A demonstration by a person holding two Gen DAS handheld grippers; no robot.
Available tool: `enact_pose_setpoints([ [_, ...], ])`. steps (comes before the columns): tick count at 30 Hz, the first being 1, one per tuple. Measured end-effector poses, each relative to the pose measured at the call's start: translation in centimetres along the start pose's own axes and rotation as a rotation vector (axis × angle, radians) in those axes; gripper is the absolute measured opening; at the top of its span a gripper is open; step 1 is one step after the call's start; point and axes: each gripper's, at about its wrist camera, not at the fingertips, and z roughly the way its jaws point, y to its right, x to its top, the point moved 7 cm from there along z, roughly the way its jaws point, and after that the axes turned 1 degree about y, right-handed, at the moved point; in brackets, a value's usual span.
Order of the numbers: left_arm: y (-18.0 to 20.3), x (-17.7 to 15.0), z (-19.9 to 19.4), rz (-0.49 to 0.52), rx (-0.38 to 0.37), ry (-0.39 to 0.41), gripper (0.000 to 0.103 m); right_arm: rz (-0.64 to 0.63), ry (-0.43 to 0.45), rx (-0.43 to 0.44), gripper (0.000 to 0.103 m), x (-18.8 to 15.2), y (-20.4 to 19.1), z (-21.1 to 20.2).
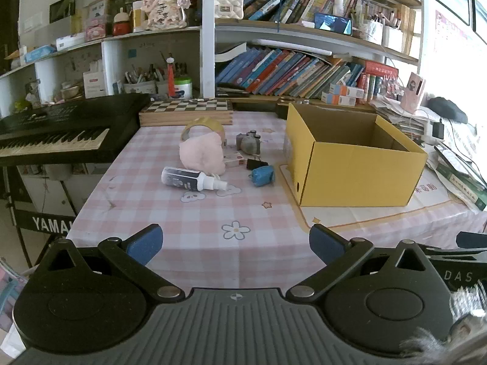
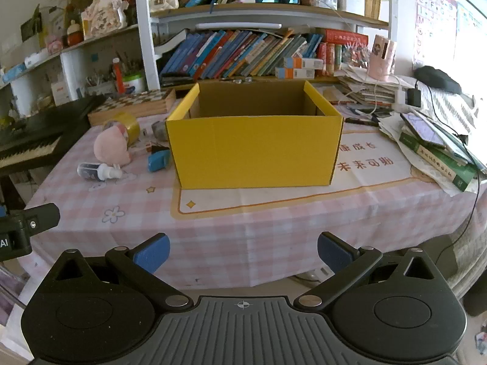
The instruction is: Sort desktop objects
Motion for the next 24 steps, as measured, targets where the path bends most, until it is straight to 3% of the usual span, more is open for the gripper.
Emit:
enact_pose_setpoints([
  [24,-0.69,0.1,0.46,-0.01,0.005,-0.001,0.103,-0.01,-0.005,0.007,0.103,0.03,-0.3,0.11],
])
